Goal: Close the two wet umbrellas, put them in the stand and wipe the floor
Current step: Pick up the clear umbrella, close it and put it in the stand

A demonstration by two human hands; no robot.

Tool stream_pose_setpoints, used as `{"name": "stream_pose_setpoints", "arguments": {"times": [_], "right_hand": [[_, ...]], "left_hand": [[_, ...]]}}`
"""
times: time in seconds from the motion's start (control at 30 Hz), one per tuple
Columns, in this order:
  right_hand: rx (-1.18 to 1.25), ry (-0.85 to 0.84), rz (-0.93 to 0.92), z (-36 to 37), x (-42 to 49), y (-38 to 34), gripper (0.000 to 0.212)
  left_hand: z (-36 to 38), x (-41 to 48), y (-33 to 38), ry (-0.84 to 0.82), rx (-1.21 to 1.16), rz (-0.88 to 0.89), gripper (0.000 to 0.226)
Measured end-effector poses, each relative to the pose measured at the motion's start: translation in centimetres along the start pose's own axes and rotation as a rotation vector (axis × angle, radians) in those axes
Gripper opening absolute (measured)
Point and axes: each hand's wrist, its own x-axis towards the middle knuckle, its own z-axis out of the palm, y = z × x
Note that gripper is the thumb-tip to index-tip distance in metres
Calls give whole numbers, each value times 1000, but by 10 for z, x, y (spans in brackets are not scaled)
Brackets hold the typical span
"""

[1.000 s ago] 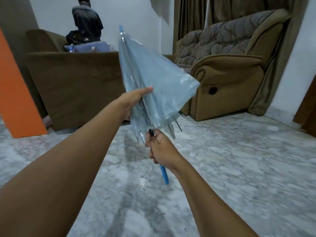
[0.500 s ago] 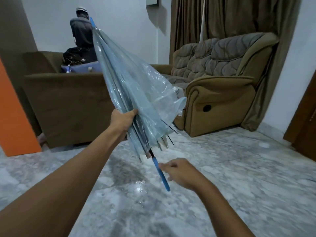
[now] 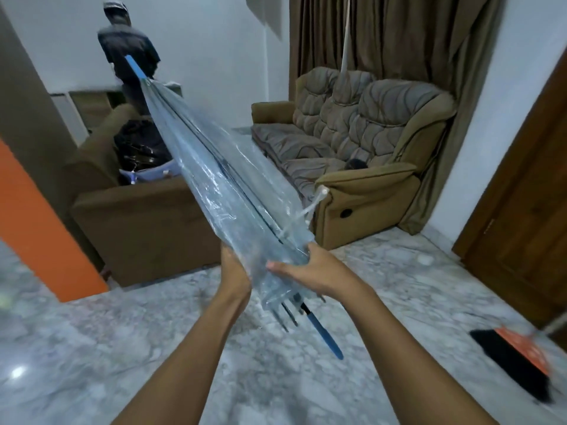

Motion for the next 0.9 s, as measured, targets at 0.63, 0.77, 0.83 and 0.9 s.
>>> {"name": "stream_pose_setpoints", "arguments": {"times": [0.63,0.77,0.83,0.9], "right_hand": [[-613,345,-244,-90,-84,-108,42],[-764,335,-338,-113,-87,-114,38],[-803,319,-396,-122,-89,-120,36],[-840,314,-450,-128,-94,-127,34]], "left_hand": [[-33,-46,193,202,870,470,63],[-45,-33,204,-178,1362,988,116],[-40,-22,208,-284,1591,945,137],[-34,-17,211,-286,1680,924,139]]}}
